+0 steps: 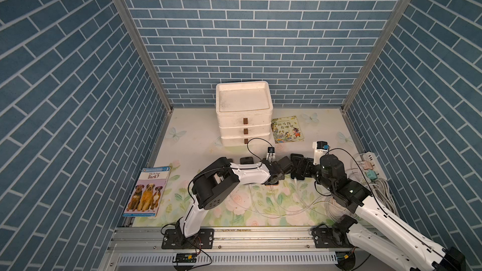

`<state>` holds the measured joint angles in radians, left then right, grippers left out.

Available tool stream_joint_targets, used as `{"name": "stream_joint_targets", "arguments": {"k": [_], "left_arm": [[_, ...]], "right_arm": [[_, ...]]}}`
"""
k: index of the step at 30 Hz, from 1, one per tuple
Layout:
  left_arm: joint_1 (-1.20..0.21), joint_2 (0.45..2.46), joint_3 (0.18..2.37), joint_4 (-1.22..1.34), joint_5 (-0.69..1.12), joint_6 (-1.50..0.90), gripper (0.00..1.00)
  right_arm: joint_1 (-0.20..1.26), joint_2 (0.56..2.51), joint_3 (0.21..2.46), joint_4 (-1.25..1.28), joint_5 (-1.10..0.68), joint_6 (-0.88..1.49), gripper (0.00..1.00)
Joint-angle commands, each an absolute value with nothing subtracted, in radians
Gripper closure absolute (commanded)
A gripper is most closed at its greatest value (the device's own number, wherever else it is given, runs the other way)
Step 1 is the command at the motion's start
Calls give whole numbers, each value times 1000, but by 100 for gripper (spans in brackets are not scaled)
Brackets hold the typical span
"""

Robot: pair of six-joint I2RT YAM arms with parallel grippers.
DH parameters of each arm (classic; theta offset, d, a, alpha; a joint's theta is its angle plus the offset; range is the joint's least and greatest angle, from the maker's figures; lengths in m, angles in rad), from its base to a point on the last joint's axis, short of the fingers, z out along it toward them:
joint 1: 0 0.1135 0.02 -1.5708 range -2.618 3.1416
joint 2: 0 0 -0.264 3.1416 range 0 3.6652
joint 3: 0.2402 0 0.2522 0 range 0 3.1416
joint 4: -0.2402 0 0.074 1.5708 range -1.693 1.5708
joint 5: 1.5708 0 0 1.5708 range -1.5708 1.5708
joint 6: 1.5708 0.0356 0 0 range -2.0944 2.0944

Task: Unplug the charging cable from the phone
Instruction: Pick up the phone at the center of the board.

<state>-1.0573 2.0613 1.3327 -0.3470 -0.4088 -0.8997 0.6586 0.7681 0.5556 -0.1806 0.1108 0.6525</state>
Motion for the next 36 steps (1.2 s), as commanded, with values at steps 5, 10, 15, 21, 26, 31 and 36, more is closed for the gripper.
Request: {"name": "stream_joint_targets", "arguments": {"k": [5, 10, 15, 21, 26, 31, 36], "left_arm": [[-1096, 2109, 1326, -413, -342, -955, 9], [-1110, 2079, 1312, -429, -336, -971, 9], [-1124, 2076, 1308, -425, -332, -974, 8], [-1126, 2108, 1312, -405, -302, -980, 18], [-1126, 2114, 1305, -383, -285, -979, 46], [-1124, 2102, 1301, -339, -308, -982, 69], [-1123, 2062, 1302, -299, -361, -990, 100]], "right_arm": [[683, 771, 519, -169, 42, 653, 20], [683, 754, 512, -184, 46, 637, 19], [683, 752, 519, -188, 59, 630, 18], [683, 751, 518, -187, 40, 636, 18], [683, 725, 492, -203, 45, 635, 18], [712, 661, 395, -129, -23, 571, 17], [777, 687, 300, -26, -120, 525, 20]]}}
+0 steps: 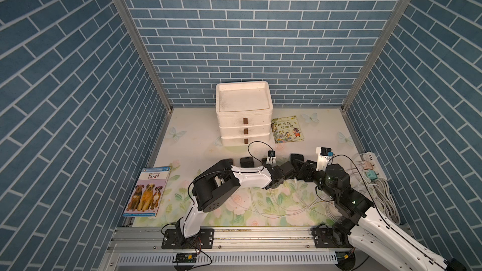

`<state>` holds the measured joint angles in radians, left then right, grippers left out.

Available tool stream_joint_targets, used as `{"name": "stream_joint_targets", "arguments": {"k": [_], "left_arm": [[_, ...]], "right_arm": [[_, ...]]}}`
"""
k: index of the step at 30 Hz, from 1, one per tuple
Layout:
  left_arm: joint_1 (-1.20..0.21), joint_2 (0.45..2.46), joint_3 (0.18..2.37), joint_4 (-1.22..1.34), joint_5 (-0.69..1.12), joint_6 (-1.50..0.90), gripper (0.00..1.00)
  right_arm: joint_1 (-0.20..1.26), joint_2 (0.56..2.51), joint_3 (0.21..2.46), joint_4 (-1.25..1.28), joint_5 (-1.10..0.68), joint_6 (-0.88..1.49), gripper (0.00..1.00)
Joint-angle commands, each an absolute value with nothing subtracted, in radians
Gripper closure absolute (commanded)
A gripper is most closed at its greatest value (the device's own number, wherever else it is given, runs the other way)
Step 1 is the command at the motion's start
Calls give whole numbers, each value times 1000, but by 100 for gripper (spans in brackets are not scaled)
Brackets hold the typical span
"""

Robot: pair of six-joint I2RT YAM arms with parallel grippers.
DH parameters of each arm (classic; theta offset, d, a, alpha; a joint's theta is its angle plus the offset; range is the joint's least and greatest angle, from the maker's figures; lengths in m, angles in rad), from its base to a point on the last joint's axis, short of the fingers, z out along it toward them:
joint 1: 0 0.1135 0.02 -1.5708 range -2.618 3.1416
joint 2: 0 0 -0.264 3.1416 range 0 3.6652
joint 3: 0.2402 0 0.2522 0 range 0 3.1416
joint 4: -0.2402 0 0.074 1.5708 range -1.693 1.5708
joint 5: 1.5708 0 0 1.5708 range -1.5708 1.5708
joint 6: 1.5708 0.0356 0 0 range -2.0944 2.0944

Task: Unplug the charging cable from the phone
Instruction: Pick up the phone at the center of the board.

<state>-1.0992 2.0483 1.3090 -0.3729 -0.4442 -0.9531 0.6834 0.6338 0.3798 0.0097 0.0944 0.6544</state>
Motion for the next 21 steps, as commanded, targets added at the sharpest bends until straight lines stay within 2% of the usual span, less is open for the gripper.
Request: {"name": "stream_joint_targets", "arguments": {"k": [1, 10, 13, 15, 18, 21], "left_arm": [[-1123, 2050, 1297, -290, -373, -995, 100], [-1123, 1945, 1219, -204, -445, -1036, 100], [-1126, 1913, 1187, -148, -460, -1044, 100], [-1127, 1901, 1183, -131, -467, -1042, 100], [-1127, 1900, 1190, -122, -470, -1034, 100], [-1127, 1899, 1192, -111, -474, -1028, 100]], "right_arm": [[789, 698, 289, -13, -126, 523, 21], [837, 662, 146, 133, -220, 572, 27], [837, 694, 173, 54, -105, 612, 31], [829, 712, 203, -57, 29, 676, 30], [799, 695, 222, -126, 109, 732, 30], [778, 650, 226, -100, 40, 725, 32]]}}
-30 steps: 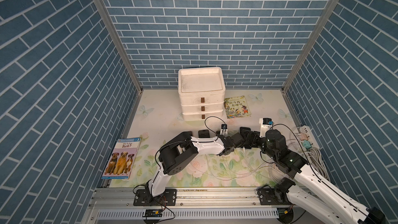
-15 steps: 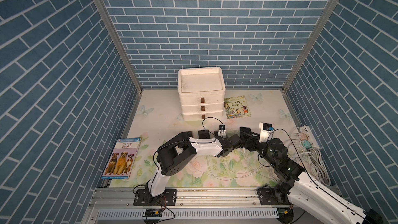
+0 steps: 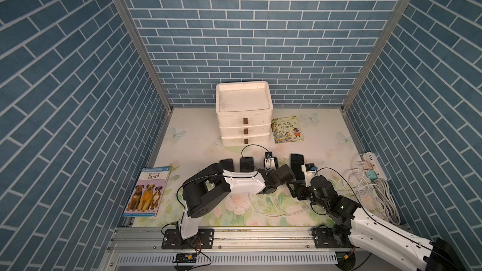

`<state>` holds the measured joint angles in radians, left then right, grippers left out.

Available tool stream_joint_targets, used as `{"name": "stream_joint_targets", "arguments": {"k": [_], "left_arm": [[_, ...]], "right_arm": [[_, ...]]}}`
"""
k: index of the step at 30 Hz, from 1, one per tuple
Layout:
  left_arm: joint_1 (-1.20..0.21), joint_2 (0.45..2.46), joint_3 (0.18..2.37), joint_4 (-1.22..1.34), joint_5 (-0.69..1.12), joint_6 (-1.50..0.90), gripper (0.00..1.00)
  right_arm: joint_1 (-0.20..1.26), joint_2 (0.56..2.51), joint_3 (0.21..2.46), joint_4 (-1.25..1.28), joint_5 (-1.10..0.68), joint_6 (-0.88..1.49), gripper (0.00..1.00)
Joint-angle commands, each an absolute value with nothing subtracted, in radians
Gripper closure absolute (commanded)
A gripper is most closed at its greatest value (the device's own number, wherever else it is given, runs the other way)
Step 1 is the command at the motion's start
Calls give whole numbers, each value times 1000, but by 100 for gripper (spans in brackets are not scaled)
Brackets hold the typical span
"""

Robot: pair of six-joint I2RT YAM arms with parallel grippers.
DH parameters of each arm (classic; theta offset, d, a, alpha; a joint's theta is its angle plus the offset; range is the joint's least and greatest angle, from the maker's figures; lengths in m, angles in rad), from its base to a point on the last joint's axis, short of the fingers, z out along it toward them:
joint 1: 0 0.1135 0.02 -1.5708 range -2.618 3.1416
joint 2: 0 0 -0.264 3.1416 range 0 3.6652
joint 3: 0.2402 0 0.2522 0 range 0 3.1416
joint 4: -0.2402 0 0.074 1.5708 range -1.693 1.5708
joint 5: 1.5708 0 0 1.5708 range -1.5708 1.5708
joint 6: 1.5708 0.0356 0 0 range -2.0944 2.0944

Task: Unplug the charging cable from the phone
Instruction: Pick up the phone at the center of the board.

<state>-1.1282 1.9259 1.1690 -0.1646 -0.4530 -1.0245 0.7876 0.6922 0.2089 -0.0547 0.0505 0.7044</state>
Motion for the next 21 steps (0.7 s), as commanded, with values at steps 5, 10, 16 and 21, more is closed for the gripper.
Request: {"name": "stream_joint_targets", "arguments": {"k": [5, 10, 16, 21], "left_arm": [[-1127, 1899, 1204, -110, -479, -1020, 100], [-1127, 1865, 1189, -93, -484, -1022, 100], [-1127, 1834, 1178, -76, -474, -1015, 100], [-1127, 1819, 1169, -64, -472, -1016, 100]], "right_arm": [[778, 609, 209, 14, -204, 655, 47], [778, 686, 203, 16, -247, 655, 60], [782, 811, 179, 141, -324, 684, 65], [786, 872, 178, 219, -361, 684, 63]]}}
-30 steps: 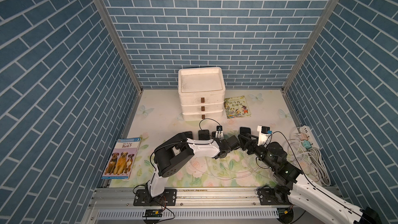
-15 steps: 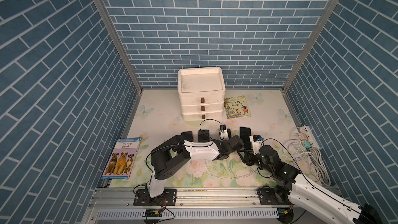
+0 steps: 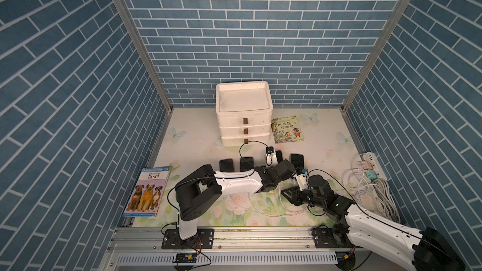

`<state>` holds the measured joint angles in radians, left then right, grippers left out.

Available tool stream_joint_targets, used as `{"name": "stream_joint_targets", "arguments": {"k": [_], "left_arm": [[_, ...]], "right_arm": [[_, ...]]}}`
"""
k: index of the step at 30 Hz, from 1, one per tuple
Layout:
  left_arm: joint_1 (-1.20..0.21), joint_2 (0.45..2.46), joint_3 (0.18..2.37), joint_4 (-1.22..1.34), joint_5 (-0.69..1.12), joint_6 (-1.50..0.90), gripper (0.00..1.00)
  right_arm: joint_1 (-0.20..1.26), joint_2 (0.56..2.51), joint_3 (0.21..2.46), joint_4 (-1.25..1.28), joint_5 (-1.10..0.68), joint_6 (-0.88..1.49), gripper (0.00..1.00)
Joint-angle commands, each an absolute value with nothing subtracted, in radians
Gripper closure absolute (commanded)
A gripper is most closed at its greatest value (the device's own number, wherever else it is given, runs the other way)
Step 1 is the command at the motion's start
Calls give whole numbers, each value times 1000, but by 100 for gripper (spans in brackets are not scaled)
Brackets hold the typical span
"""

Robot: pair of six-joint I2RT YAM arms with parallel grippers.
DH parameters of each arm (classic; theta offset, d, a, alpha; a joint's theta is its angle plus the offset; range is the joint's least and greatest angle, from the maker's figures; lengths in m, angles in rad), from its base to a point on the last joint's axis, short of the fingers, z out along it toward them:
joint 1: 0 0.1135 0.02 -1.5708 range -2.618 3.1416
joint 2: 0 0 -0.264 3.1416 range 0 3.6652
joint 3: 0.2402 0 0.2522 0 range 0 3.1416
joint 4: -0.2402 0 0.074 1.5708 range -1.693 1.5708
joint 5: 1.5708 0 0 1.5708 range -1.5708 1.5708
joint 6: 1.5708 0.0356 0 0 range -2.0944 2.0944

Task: Unplug the charging cable from the phone
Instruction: Pick up the phone at the center of the board, then remove the charging cable from the phone.

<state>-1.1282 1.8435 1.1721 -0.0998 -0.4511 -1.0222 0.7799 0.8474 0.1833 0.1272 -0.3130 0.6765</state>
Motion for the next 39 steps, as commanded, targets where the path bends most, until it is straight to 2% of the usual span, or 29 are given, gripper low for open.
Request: {"name": "stream_joint_targets", "arguments": {"k": [1, 4, 6, 10, 15, 26, 29, 39], "left_arm": [[-1127, 1819, 1170, -64, -473, -1017, 100], [-1127, 1818, 1169, -61, -474, -1016, 100], [-1127, 1819, 1169, -60, -472, -1016, 100], [-1128, 1814, 1167, -53, -471, -1019, 100], [-1129, 1788, 1153, -45, -474, -1036, 100], [-1128, 1758, 1110, -18, -476, -1110, 100], [-1129, 1755, 1109, -15, -488, -1115, 100], [-1128, 1732, 1082, -1, -504, -1136, 100]], "right_arm": [[790, 879, 174, 239, -369, 687, 61], [794, 884, 162, 267, -376, 690, 51], [797, 884, 159, 270, -376, 691, 50], [797, 894, 160, 264, -367, 689, 58], [798, 916, 163, 290, -371, 691, 62], [800, 937, 145, 345, -399, 696, 62], [799, 916, 138, 344, -397, 698, 66], [800, 851, 129, 296, -366, 691, 93]]}}
